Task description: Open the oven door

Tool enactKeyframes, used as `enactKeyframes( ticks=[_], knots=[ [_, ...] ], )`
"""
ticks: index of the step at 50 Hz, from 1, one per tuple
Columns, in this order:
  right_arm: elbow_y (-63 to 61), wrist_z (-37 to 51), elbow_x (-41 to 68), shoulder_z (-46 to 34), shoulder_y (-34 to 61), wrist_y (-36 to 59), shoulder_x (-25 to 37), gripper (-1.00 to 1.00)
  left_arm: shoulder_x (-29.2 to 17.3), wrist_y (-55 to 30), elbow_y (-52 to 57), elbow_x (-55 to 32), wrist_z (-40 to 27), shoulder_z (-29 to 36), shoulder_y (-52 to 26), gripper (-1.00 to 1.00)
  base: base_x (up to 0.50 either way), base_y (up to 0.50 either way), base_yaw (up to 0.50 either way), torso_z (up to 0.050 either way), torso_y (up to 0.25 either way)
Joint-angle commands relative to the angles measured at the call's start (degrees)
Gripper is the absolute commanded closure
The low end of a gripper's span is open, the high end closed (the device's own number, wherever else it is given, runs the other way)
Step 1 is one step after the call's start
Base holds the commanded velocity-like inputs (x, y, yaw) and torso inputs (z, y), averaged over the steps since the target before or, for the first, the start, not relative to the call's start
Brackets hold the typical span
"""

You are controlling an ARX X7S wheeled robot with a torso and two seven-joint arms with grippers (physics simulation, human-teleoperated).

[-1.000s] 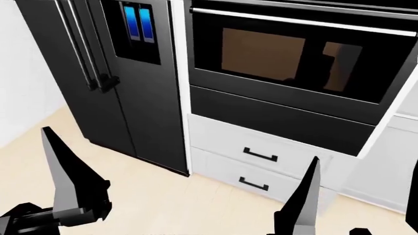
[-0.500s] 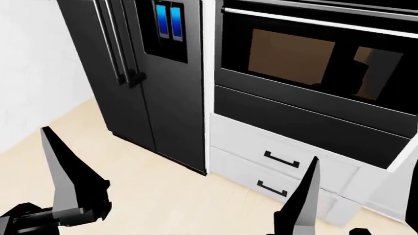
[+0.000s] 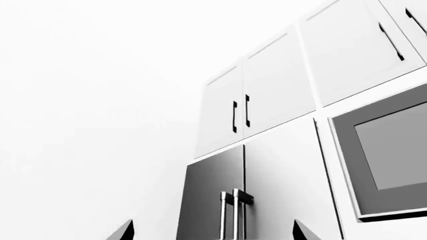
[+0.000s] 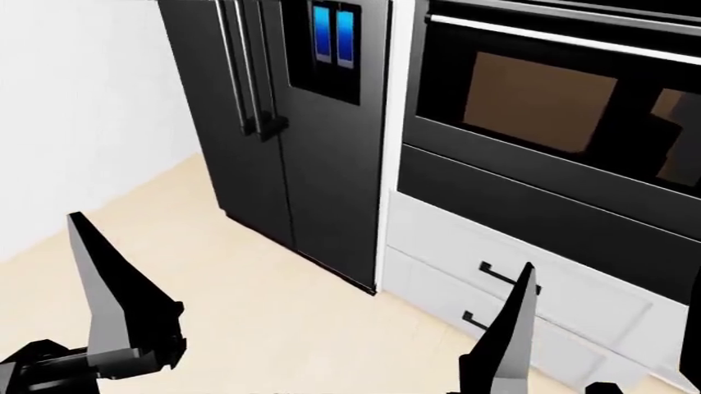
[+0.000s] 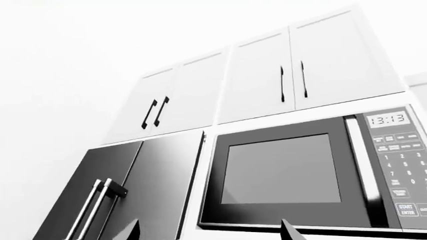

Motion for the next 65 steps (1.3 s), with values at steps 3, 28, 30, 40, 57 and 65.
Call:
enactKeyframes(
  ticks=[3,28,30,40,57,65],
  knots=[
    [0.0,0.3,-0.1,-0.2,0.0,0.1,0.2,-1.00,-0.3,0.0,0.1,0.0,-0.4,0.1,0.0,-1.00,0.00,0.00,0.32,0.000,0.000],
    [0.1,1.0,-0.1,-0.5,0.0,0.1,0.8,-1.00,-0.9,0.0,0.1,0.1,-1.0,0.5,0.0,-1.00,0.00,0.00,0.32,0.000,0.000],
    [0.1,1.0,-0.1,-0.5,0.0,0.0,0.8,-1.00,-0.9,-0.1,0.1,0.1,-1.1,0.5,0.0,-1.00,0.00,0.00,0.32,0.000,0.000],
    [0.1,1.2,-0.1,-0.6,0.0,0.1,1.0,-1.00,-1.1,-0.1,0.1,0.1,-1.3,0.6,0.0,-1.00,0.00,0.00,0.32,0.000,0.000],
    [0.1,1.6,-0.3,-0.9,0.1,0.2,1.2,-1.00,-1.4,-0.1,0.0,0.3,-1.8,0.9,0.0,-1.00,0.00,0.00,0.32,0.000,0.000],
    [0.1,1.8,-0.4,-1.0,0.0,0.3,1.4,-1.00,-1.5,-0.1,0.1,0.3,-2.0,0.9,0.0,-1.00,0.00,0.00,0.32,0.000,0.000]
  ],
)
